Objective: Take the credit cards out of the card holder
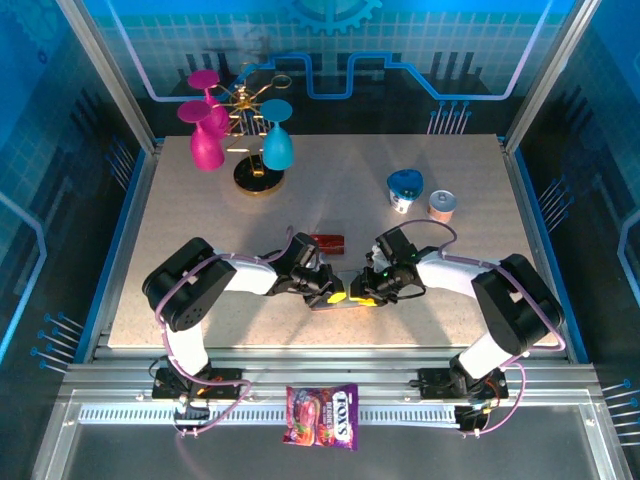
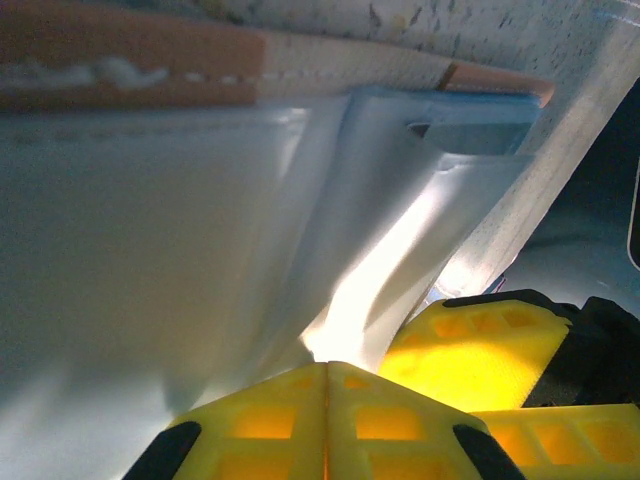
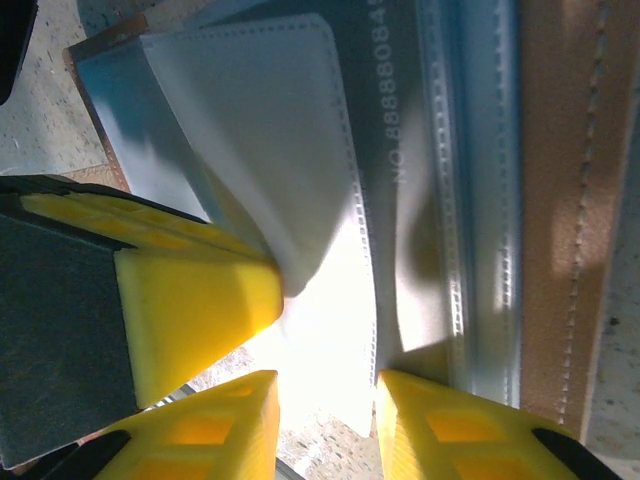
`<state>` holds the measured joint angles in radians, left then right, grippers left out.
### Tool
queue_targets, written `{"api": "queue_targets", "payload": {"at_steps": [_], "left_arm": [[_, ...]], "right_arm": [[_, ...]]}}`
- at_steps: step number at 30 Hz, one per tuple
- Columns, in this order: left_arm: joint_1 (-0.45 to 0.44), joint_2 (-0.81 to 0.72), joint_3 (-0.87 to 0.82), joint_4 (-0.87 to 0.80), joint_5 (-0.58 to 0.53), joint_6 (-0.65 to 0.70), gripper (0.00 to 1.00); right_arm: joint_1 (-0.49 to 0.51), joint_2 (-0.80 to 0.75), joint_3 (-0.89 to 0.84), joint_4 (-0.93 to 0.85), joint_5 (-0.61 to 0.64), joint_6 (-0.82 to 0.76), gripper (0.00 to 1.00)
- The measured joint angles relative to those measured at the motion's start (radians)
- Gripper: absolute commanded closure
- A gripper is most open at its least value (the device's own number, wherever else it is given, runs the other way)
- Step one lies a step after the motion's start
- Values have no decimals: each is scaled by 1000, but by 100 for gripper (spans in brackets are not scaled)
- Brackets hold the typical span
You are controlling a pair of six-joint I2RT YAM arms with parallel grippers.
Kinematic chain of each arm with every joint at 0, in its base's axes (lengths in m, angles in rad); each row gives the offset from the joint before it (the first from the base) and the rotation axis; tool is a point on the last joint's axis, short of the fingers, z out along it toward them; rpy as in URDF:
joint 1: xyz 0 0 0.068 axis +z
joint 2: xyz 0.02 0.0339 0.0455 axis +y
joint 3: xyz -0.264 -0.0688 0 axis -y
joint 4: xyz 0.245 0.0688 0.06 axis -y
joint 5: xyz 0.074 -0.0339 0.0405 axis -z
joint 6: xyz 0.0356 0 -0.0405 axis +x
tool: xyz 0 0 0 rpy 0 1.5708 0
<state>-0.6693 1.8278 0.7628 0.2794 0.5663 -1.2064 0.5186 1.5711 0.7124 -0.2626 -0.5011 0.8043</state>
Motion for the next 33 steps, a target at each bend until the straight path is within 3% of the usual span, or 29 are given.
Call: {"api": "queue_targets", "payload": {"at_steps": [12, 25, 33], "left_arm": [[1, 0, 0, 0, 0, 0, 93], [4, -13, 1, 3, 5, 1, 81], [21, -113, 9, -51, -5, 14, 75]], "right_arm": [[4, 0, -19, 38, 0, 28, 83], [6, 0, -20, 59, 0, 34, 77], [6, 0, -19, 63, 0, 34, 75]]}}
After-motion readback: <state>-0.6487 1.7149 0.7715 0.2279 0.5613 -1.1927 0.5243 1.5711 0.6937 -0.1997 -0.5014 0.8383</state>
